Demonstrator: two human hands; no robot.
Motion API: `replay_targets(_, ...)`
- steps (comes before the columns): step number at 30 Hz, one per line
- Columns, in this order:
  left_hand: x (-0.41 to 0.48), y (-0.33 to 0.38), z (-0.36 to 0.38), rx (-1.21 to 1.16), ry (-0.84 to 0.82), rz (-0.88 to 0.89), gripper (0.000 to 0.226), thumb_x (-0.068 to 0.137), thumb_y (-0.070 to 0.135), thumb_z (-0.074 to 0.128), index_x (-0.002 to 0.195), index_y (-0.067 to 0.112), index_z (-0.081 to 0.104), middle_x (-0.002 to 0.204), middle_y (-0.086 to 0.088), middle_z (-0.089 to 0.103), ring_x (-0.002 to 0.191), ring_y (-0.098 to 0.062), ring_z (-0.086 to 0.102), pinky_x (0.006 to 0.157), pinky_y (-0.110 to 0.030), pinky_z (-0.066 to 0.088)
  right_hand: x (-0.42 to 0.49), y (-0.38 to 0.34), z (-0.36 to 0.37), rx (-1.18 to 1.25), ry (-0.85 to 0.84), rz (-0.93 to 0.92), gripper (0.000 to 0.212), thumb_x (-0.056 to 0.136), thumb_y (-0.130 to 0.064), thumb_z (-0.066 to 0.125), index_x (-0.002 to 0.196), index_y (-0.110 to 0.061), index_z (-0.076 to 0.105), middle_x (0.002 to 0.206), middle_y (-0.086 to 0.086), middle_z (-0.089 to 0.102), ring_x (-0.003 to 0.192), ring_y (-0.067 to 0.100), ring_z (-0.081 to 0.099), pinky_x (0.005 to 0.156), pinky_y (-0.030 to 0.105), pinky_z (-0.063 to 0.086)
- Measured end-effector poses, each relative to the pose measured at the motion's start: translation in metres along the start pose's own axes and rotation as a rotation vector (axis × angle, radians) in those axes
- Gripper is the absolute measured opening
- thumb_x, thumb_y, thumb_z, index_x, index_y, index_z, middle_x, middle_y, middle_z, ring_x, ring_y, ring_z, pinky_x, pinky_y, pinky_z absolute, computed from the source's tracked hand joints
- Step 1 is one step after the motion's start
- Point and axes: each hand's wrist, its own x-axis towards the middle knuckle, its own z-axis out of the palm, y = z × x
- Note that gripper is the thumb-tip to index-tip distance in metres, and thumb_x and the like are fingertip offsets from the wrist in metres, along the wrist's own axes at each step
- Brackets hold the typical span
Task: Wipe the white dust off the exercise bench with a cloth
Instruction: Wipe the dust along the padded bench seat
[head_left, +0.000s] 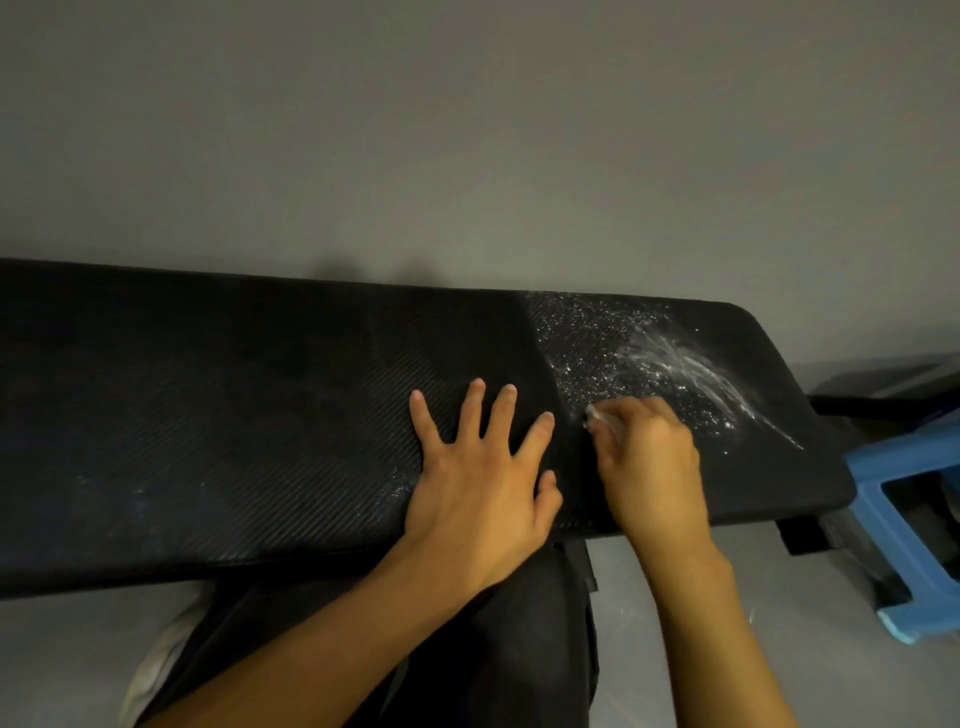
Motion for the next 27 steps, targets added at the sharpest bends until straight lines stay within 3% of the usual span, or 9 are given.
replay_targets(4,0.000,-0.001,0.000,-0.008,-0.003,0.005,0.060,0.094,0.051,0.035,0.148,0.029,0.047,0.156,-0.016,0.044,0.148,-0.042,0.033,0.110,-0.083,0.017,-0.011,-0.013,0.003,0.063,-0.080,-0.112,0.017,0.097,-0.024,0.063,0.111,-0.023,0.071,0.105,-0.002,0.061,0.088,0.024,0.066,0.075,0.045,0.056)
replay_targets(7,0.000,0.000,0.002,-0.010,0.003,0.004,0.060,0.094,0.051,0.036,0.148,0.029,0.048,0.156,-0.016,0.043,0.148,-0.043,0.033,0.110,-0.083,0.016,-0.034,-0.007,-0.010,0.099,-0.102,-0.090,0.015,0.095,-0.026,0.066,0.108,-0.027,0.071,0.102,-0.008,0.060,0.086,0.015,0.066,0.074,0.041,0.057)
replay_targets(12,0.000,0.001,0.001,-0.003,-0.003,0.003,0.062,0.093,0.051,0.032,0.148,0.028,0.048,0.157,-0.016,0.043,0.149,-0.042,0.033,0.110,-0.082,0.017,0.013,-0.014,0.007,-0.022,-0.002,-0.021,0.020,0.099,-0.026,0.060,0.113,-0.017,0.070,0.110,0.005,0.060,0.091,0.032,0.066,0.077,0.048,0.055)
replay_targets(18,-0.001,-0.001,0.004,-0.008,0.014,0.013,0.060,0.094,0.051,0.036,0.147,0.027,0.049,0.156,-0.017,0.044,0.148,-0.043,0.034,0.111,-0.082,0.016,-0.011,-0.012,-0.001,0.062,-0.080,-0.108,0.016,0.097,-0.029,0.063,0.111,-0.024,0.071,0.105,-0.005,0.062,0.089,0.017,0.066,0.077,0.040,0.057)
replay_targets(23,-0.001,-0.001,0.002,0.002,-0.008,0.005,0.062,0.096,0.053,0.034,0.151,0.027,0.045,0.159,-0.016,0.041,0.150,-0.042,0.030,0.112,-0.081,0.015,0.035,-0.016,0.009,-0.074,-0.010,-0.008,0.023,0.100,-0.028,0.057,0.115,-0.014,0.068,0.114,0.010,0.060,0.093,0.036,0.065,0.079,0.050,0.055)
replay_targets(27,0.000,-0.002,0.002,-0.010,-0.016,-0.002,0.064,0.095,0.053,0.035,0.151,0.023,0.046,0.159,-0.016,0.041,0.151,-0.041,0.030,0.112,-0.081,0.015,0.020,-0.021,0.009,-0.004,-0.070,-0.108,0.021,0.099,-0.027,0.059,0.115,-0.018,0.070,0.110,0.005,0.063,0.092,0.028,0.067,0.079,0.047,0.056)
